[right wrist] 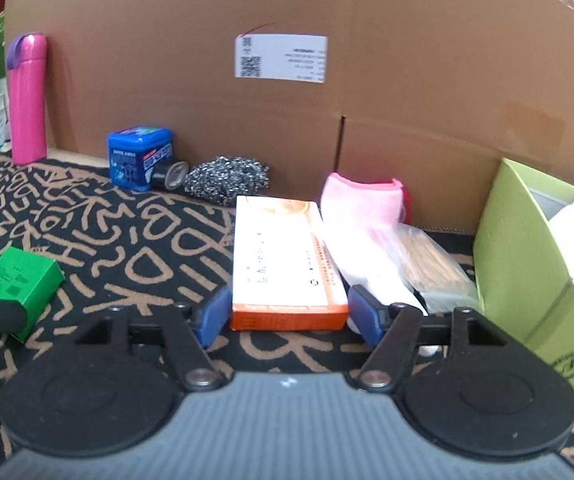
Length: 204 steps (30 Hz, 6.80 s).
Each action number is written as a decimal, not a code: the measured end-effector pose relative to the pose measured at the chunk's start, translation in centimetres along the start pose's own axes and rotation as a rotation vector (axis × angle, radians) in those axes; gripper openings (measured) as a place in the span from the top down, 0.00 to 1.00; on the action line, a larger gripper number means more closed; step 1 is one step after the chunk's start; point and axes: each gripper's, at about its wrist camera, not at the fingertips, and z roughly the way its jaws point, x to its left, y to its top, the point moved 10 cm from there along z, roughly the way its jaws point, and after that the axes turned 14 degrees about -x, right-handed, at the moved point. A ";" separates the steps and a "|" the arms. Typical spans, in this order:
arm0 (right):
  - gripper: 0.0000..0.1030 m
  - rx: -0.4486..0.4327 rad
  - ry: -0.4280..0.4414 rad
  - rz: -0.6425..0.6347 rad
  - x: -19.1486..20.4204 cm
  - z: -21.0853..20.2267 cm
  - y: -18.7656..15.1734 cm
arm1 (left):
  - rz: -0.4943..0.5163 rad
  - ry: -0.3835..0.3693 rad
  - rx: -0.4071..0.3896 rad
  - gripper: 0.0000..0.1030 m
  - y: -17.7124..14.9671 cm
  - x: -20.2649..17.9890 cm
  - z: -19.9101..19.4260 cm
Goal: Organize objects
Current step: 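Grasp the green box with the left tool while the right tool approaches the orange-white box, then grasp the orange-white box with the right tool while the left tool holds the green box, then carry both boxes into the lime-green box and open both tools, then move both open tools back toward the pink-cuffed glove, then grasp the pink-cuffed glove with the right tool while the left tool grasps the steel-wool scrubber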
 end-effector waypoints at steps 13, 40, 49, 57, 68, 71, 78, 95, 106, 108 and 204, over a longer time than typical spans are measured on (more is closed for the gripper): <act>0.68 0.028 0.109 0.044 1.1 -4.5 -0.7 | 0.076 -0.051 0.024 0.29 -1.0 -1.8 -0.9; 0.36 0.068 0.185 -0.007 1.5 -1.7 -2.0 | 0.184 -0.032 0.038 0.28 -1.7 -3.4 -1.1; 0.28 0.090 0.114 0.122 -1.4 -14.9 -6.5 | 0.252 -0.156 0.075 0.28 -3.8 -8.3 -3.1; 0.24 0.062 0.128 0.127 -1.5 -14.1 -6.2 | 0.310 -0.060 0.069 0.12 -4.3 -8.9 -2.0; 0.37 -0.029 0.086 0.246 -5.7 -18.1 -6.4 | 0.251 -0.163 0.121 0.34 -4.0 -13.1 -2.6; 0.37 -0.080 0.043 0.283 -8.6 -20.3 -5.5 | 0.249 -0.256 0.108 0.34 -3.0 -16.8 -3.1; 0.37 -0.249 -0.104 0.257 -16.8 -23.6 -0.2 | 0.324 -0.460 -0.042 0.34 3.6 -28.0 -3.9; 0.37 -0.259 -0.328 0.204 -30.9 -11.2 3.8 | 0.267 -0.426 -0.081 0.33 6.5 -38.2 9.1; 0.00 -0.190 -0.302 0.114 -30.5 -9.0 0.6 | 0.311 -0.397 -0.053 0.13 3.2 -37.6 10.1; 0.00 -0.190 -0.297 0.126 -30.4 -9.1 0.7 | 0.301 -0.396 -0.052 0.13 2.9 -37.3 9.5; 0.84 -0.018 0.024 0.110 -5.0 -2.5 -0.4 | 0.122 -0.103 0.034 0.63 4.9 -8.2 11.2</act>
